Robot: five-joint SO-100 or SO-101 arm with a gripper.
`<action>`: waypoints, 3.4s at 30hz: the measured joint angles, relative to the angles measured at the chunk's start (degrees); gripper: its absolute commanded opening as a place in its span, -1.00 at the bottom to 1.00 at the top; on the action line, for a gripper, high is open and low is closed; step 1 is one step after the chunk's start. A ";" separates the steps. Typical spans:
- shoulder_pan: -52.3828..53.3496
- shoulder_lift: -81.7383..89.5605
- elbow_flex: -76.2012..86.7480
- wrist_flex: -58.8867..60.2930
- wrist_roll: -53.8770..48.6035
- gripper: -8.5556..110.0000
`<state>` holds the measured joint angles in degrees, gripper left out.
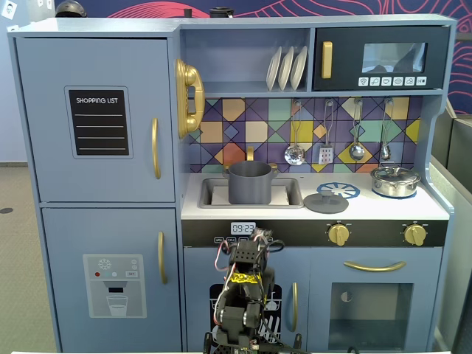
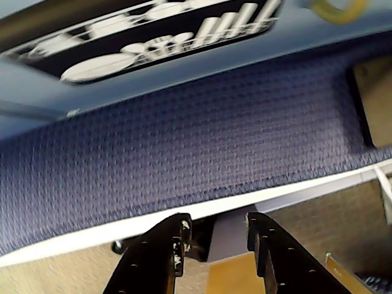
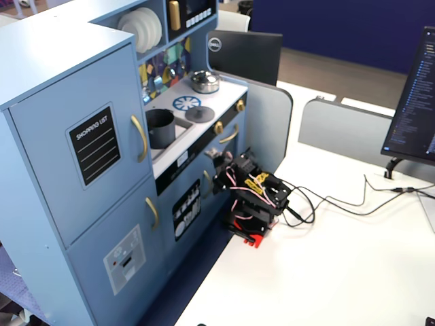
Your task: Pick up the lid from the counter and put it on the gray recipient
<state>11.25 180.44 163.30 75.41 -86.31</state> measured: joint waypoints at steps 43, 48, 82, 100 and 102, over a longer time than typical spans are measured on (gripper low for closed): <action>25.40 -34.89 -16.17 -79.80 -2.64 -0.43; 25.40 -40.43 -20.30 -81.83 -2.64 -0.44; 23.99 -64.69 -32.96 -91.32 -4.75 -0.50; 23.91 -73.39 -39.73 -93.25 -4.92 -0.69; 23.82 -73.92 -39.99 -93.25 -5.10 -0.80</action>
<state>35.07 106.52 123.31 -17.84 -91.41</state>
